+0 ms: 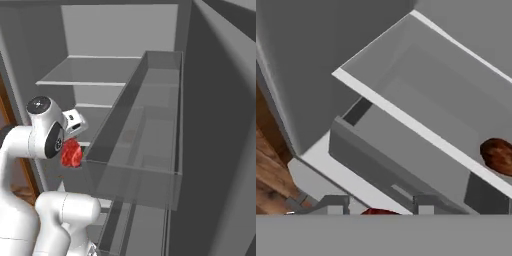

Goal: Place the steak on the counter behind the older steak on the same shelf of the fridge to maintain FIFO order. Close the fridge door when finished.

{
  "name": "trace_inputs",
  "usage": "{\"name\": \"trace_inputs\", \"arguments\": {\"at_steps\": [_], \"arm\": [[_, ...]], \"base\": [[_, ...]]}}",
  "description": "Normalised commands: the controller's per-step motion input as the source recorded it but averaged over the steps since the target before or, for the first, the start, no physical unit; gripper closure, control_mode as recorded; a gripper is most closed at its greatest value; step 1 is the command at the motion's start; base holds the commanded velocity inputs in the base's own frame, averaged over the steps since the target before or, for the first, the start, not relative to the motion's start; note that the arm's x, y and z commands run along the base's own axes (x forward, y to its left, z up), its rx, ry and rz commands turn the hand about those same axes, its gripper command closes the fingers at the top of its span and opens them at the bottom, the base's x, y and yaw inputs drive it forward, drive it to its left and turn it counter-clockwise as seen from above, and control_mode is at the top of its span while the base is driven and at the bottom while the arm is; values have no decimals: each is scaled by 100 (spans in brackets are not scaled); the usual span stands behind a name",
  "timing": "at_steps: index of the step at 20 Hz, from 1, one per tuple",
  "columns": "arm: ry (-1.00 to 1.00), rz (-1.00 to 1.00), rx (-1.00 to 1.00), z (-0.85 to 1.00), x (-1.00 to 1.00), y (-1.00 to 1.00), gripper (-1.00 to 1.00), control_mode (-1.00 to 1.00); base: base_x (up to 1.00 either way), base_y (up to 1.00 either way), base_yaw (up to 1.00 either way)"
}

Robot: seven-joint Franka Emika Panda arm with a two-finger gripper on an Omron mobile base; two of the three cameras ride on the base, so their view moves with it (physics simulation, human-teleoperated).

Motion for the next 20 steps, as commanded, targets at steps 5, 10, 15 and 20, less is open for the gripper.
{"name": "trace_inputs", "arguments": {"at_steps": [5, 10, 15, 20], "arm": [[-1, 19, -6, -30, 94, 10, 100, -100], [-4, 23, -11, -22, 67, 9, 100, -100], [0, 16, -10, -10, 63, 19, 100, -100], [0, 10, -11, -1, 65, 17, 100, -100]], "base": [[0, 0, 0], [0, 0, 0], [0, 0, 0], [0, 0, 0]]}}
